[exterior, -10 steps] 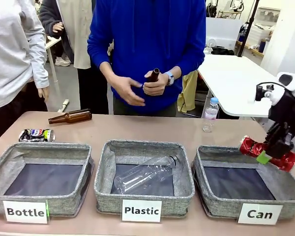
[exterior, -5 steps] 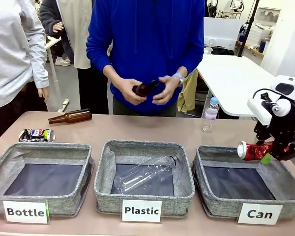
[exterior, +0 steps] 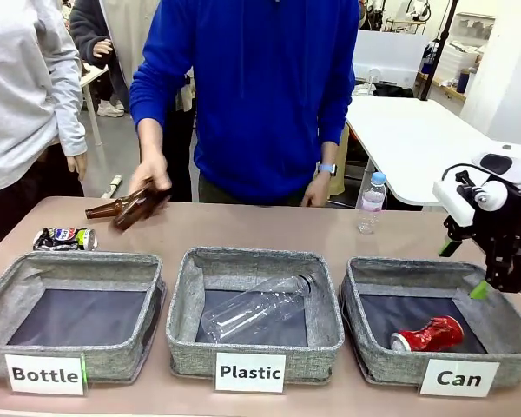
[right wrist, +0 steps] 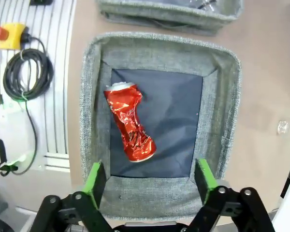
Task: Sort the can waste into the basket.
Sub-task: Pick up the can waste from the table and place it in the right Fabric basket.
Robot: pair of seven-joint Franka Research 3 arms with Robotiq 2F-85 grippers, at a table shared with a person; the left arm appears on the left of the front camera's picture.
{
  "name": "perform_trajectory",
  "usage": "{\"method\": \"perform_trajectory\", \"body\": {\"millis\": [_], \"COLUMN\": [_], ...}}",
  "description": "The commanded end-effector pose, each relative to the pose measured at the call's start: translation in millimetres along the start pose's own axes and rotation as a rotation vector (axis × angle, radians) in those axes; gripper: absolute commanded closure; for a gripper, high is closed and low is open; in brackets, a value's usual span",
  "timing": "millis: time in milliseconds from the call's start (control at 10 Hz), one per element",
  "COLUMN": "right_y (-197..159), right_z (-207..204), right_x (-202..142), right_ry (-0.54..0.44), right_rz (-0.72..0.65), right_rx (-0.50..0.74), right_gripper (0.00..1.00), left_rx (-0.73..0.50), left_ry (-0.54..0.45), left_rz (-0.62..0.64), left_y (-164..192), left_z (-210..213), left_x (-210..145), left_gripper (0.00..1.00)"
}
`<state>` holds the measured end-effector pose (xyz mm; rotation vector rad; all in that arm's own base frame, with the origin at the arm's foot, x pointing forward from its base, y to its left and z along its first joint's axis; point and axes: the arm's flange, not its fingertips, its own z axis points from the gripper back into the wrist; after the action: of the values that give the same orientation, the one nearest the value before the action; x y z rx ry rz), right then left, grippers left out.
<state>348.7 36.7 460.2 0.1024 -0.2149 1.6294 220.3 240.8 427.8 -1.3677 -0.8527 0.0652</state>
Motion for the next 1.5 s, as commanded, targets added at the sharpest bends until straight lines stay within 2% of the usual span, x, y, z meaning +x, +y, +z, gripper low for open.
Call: {"method": "perform_trajectory", "body": {"millis": [0, 100, 300, 400, 600, 700, 900, 1000, 1200, 1300, 1400], "right_y": [10.4, 7.1, -0.1, -3.5, -10.2, -14.6, -14.5, -7.1, 9.1, 20.8, 31.2], "right_z": [-14.0, -13.2, -2.3, 4.1, 14.8, 18.8, 28.7, 36.6, 46.1, 46.5, 46.0], "right_x": [2.4, 2.4, 6.2, 8.3, 6.2, 2.7, -14.5, -31.3, -62.7, -73.4, -82.5], "right_ry": [-0.027, -0.061, -0.165, -0.226, -0.391, -0.468, -0.686, -0.760, -0.854, -0.864, -0.895], "right_rz": [-0.111, -0.204, -0.470, -0.591, -0.801, -1.010, -1.247, -1.322, -1.598, -1.663, -1.680], "right_rx": [-0.003, 0.022, 0.138, 0.195, 0.316, 0.349, 0.504, 0.586, 0.658, 0.643, 0.636], "right_gripper": [0.00, 0.00, 0.00, 0.00, 0.00, 0.00, 0.00, 0.00, 0.00, 0.00, 0.00], "left_rx": [-0.014, 0.000, -0.072, -0.079, -0.153, -0.163, -0.159, -0.163, -0.163, -0.148, -0.057], "left_ry": [-0.006, 0.000, 0.032, 0.073, 0.121, 0.123, 0.181, 0.205, 0.299, 0.407, 0.497], "left_rz": [-0.028, 0.000, -0.051, -0.058, -0.030, -0.023, 0.000, 0.005, -0.017, -0.002, -0.070], "left_y": [-0.8, 0.0, -61.6, -76.3, -83.4, -81.5, -72.0, -68.8, -59.0, -55.0, -49.3], "left_z": [0.4, 0.0, 67.2, 98.8, 134.3, 136.7, 112.3, 93.2, 37.1, 1.7, -26.3], "left_x": [0.0, 0.0, 22.6, 26.4, 19.8, 14.3, 1.9, -11.3, -30.9, -39.8, -49.7], "left_gripper": [0.00, 0.00, 0.00, 0.00, 0.00, 0.00, 0.00, 0.00, 0.00, 0.00, 0.00]}}
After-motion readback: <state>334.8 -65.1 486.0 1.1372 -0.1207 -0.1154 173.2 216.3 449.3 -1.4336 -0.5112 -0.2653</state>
